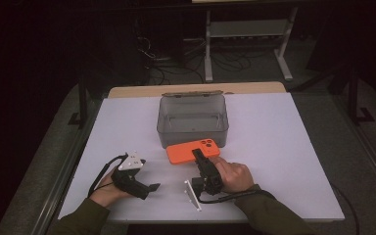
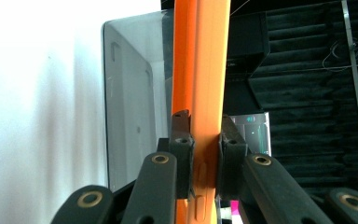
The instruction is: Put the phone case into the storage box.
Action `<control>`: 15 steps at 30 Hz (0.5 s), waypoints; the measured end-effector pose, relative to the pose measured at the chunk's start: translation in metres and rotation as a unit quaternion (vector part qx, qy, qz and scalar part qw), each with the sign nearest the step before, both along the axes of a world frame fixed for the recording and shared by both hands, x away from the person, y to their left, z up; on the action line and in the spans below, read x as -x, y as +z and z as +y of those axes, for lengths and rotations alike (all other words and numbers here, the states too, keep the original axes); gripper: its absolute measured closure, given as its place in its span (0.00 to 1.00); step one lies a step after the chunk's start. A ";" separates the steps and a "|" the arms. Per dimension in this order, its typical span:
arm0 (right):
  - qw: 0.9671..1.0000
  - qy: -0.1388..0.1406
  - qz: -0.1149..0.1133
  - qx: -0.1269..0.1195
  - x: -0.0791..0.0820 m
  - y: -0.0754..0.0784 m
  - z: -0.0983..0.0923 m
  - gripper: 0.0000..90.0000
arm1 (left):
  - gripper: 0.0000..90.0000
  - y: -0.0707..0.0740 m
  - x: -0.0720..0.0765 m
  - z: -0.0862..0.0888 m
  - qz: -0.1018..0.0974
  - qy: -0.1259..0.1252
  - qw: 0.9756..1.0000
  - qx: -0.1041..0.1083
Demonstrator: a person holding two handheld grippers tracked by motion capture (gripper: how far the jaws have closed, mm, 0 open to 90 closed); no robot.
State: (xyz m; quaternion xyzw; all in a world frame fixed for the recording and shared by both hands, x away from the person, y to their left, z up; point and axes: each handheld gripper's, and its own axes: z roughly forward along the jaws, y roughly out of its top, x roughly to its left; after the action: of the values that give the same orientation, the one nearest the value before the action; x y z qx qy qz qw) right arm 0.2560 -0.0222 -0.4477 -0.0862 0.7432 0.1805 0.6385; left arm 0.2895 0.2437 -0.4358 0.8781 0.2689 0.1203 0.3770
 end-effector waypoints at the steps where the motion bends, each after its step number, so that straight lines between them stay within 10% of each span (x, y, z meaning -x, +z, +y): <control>1: 1.000 0.000 0.003 -0.002 0.000 0.000 0.000 0.88 | 0.00 0.000 0.000 0.000 0.000 0.000 1.000 0.001; 15: 0.998 -0.006 0.056 -0.038 -0.006 0.005 -0.004 0.88 | 0.00 0.001 -0.002 0.001 -0.001 0.009 1.000 0.003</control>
State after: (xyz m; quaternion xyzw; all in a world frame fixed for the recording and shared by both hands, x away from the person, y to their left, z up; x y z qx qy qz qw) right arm 0.2616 -0.0257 -0.4425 -0.0471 0.7707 0.2091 0.6001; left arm 0.2914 0.2447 -0.4351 0.8744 0.2762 0.1238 0.3792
